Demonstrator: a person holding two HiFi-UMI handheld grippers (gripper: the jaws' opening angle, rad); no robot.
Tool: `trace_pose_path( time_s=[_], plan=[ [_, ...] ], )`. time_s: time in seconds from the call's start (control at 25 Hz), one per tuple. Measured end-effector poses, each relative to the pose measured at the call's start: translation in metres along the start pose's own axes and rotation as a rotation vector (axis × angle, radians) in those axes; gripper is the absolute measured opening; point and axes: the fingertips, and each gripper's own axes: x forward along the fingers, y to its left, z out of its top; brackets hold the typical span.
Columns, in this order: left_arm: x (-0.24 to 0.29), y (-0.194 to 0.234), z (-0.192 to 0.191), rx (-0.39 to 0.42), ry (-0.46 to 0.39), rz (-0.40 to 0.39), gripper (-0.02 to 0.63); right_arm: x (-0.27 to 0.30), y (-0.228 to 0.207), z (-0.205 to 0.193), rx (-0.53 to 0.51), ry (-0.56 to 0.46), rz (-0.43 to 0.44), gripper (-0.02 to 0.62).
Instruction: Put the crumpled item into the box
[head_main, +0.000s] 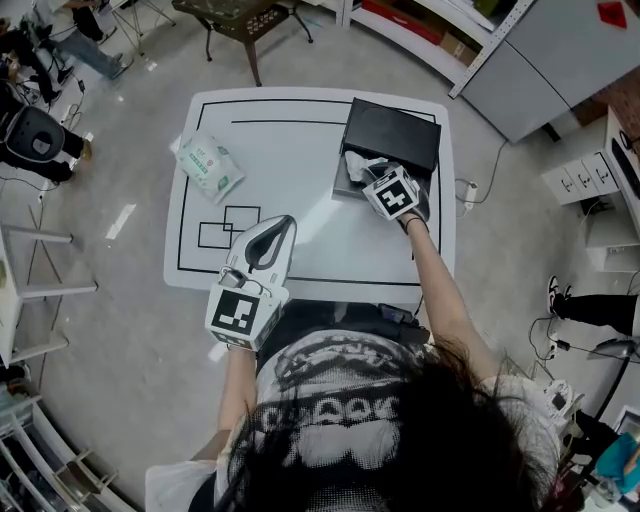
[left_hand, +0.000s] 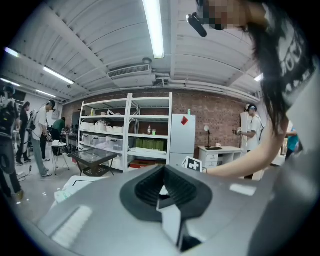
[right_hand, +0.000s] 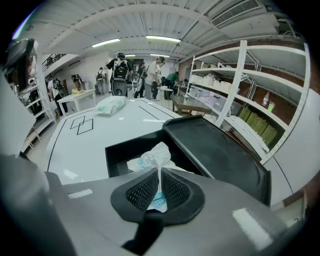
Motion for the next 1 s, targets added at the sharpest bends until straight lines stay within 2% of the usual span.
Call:
trace_pose_path(
  time_s=[0.24, 0.4, 0.64, 1.0],
  plan=[
    [-0.006, 0.003, -0.003, 0.002, 0.003, 0.002, 0.000, 0.013, -0.004, -0.009, -0.022, 0.060, -0.006, 0.033],
    [-0.007, 0.002, -0.004, -0.001, 0.009, -0.003, 0.000, 0.007, -0.009, -0.008, -0.016, 0.056, -0.019, 0.112],
    [-0.003, -0.003, -0.002, 0.002, 0.010, -0.015, 0.000, -0.021, 0.000, 0.007, -0.010, -0.022, 0.004, 0.118],
    [0.008, -0.021, -0.003, 0.011, 0.009, -0.036, 0.000, -0.096, 0.019, 0.028, 0.016, -0.222, -0.002, 0.100]
  ],
)
